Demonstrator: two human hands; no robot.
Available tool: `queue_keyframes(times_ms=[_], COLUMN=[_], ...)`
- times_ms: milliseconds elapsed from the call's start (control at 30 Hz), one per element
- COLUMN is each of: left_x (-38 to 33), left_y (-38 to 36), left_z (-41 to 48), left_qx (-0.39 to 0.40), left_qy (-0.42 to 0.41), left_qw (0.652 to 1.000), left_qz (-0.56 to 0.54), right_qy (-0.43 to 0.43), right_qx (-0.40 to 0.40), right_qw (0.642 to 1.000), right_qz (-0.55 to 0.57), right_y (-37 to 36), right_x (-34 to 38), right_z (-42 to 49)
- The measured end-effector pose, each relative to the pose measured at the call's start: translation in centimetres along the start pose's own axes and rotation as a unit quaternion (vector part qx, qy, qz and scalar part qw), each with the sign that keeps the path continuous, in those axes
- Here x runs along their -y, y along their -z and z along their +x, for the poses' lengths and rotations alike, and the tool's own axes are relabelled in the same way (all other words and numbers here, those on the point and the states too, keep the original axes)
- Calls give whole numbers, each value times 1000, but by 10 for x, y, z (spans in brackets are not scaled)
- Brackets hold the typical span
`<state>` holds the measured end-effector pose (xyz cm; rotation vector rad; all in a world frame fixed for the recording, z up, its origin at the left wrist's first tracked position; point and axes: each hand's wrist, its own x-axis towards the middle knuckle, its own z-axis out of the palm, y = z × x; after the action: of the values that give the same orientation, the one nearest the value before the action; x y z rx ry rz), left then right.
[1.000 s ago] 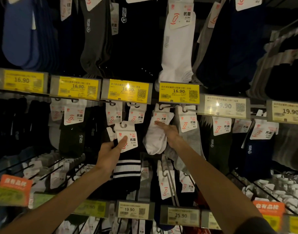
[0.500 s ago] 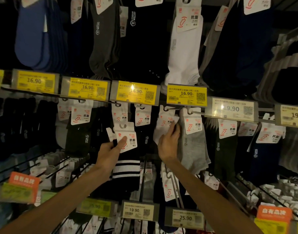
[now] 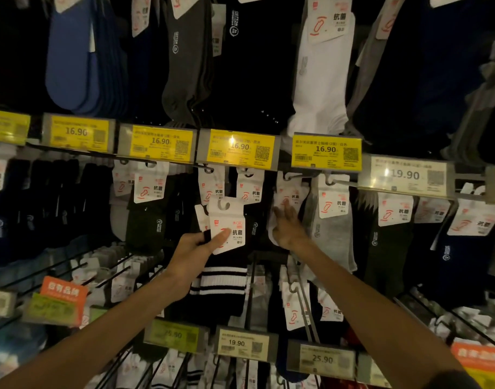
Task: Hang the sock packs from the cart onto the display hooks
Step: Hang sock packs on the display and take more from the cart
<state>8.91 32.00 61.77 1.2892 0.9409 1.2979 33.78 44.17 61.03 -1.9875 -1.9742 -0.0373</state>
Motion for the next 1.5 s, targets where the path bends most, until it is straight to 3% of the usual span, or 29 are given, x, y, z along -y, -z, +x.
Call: queue_keyframes(times_ms=[100,167,233,300,433,667,867,1100,1233,1333,1500], left_x=[-2,-3,-5,-10,-23,-46,-27,65,155,211,254], left_y=[0,2,5,5,1,20,63,126,154,169,170], left_z=[-6,-12,-20,-32,-63,-114,-173,-221,-249,-269,-294], left_qx=[-10,-14,-9,4,67,126,146,68,81,85,34], left_qy=[-8,-18,-37,-65,-124,-192,-185,-94,48,127,286], left_qw=[1000,1000,999,998,990,972,971,992,989,982,953], left_qz=[1,-5,-14,-15,-3,47,42,53,114,113,90], right_qy=[36,62,91,116,124,104,76,-92,-222,-286,-379], right_qx=[-92,-156,-137,-83,-64,-111,-117,-67,-12,33,69], right_qw=[984,944,892,861,825,803,789,747,730,740,715], right_qz=[148,285,420,488,547,576,598,655,646,608,584], right_y=[5,10,16,24,31,58,32,-58,-139,-192,-253], right_x=[19,36,54,71,101,145,177,195,193,191,189], right_z=[-36,-79,-126,-167,-207,-260,-321,-380,-416,-439,-463])
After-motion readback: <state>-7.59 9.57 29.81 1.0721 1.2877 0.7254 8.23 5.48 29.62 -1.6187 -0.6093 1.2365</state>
